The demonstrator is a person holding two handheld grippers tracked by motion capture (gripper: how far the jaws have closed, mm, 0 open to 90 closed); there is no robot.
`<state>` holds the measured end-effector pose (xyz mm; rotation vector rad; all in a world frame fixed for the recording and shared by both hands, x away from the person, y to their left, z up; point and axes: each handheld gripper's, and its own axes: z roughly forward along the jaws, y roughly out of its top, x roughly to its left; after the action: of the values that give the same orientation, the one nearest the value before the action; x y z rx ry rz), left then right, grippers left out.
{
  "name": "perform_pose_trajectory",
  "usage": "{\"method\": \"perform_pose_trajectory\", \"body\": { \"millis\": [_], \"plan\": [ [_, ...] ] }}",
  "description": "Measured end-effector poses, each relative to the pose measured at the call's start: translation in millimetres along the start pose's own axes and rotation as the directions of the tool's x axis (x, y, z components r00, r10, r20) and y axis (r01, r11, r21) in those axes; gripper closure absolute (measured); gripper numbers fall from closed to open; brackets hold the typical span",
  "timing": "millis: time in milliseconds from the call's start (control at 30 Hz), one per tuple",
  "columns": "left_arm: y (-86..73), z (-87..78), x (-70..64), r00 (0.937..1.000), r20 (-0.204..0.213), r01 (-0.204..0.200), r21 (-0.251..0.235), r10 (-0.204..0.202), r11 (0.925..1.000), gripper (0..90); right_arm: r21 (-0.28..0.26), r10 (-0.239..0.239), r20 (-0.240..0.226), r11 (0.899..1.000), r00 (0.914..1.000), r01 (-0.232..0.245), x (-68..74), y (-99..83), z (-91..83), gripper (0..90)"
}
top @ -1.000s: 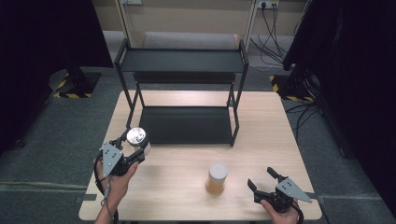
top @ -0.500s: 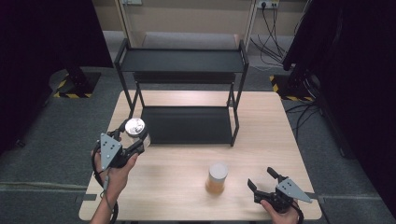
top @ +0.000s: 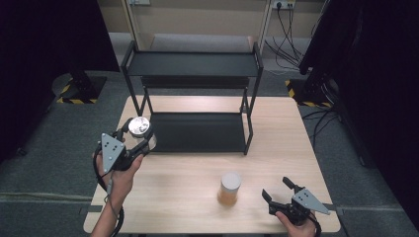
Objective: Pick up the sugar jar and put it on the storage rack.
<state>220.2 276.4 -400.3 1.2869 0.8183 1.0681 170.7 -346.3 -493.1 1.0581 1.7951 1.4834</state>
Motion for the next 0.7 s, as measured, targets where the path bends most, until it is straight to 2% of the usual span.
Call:
{"method": "perform_pose_trajectory", "body": {
  "millis": [700],
  "plan": [
    [18.6,12.5,5.4,1.0000,-0.008,0.002,-0.020,-0.003,0.9998,34.8,0.001,0.000,-0.001,1.000,1.0000,0.000,0.0,0.3,0.2,7.0]
  ]
}}
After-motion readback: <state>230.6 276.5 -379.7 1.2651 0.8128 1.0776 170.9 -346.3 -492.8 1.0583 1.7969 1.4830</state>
